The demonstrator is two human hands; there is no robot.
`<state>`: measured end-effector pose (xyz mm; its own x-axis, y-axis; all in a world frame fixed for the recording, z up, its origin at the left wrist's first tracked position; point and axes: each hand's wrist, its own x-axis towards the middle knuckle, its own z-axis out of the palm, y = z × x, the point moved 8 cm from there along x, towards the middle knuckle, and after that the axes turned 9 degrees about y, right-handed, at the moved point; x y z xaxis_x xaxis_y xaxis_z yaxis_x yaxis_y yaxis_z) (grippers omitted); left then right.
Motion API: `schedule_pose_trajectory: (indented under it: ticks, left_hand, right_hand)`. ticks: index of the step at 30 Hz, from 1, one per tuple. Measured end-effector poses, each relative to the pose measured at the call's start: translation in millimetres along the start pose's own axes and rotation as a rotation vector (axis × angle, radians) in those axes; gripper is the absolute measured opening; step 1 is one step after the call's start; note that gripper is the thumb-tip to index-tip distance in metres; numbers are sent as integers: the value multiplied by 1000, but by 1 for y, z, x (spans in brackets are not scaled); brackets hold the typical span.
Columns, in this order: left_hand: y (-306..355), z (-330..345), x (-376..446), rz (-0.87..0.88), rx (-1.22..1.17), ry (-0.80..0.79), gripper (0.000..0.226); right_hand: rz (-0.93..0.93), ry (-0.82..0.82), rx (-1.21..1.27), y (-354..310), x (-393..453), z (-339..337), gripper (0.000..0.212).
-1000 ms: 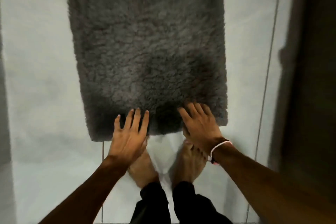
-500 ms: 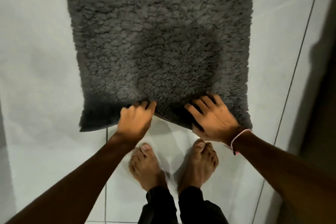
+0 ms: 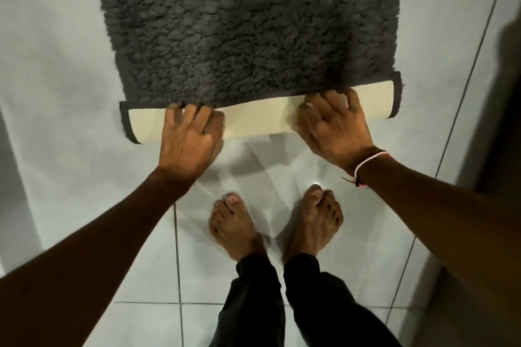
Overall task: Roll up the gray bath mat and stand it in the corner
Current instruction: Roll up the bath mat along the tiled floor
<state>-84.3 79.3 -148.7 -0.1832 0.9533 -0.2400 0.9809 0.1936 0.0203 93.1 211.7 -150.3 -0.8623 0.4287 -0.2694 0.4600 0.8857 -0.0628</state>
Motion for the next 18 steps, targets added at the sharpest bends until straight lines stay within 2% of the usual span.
schedule_pose_trajectory:
  ticks: [2, 4, 6, 9, 12, 16, 18]
  left_hand:
    - [4, 9, -3, 28, 31, -119, 55]
    - [4, 16, -3, 33, 57, -181, 69]
    - [3, 15, 2, 14, 60, -153, 61]
    - [7, 12, 2, -67, -19, -158, 58]
    - [9, 11, -11, -136, -152, -274, 59]
    - [10, 11, -27, -100, -275, -448, 56]
    - [1, -2, -21, -121, -246, -384, 57]
  right_hand:
    - [27, -58, 29, -1, -10, 9, 59]
    - [26, -59, 7, -3, -12, 13, 53]
    - [54, -22, -26, -4, -5, 12, 41]
    - [111, -65, 7, -12, -3, 8, 38]
    - [122, -143, 94, -18, -24, 2, 49]
    - [127, -340, 206, -30, -49, 0, 66]
    - [175, -317, 209, -23, -41, -10, 66]
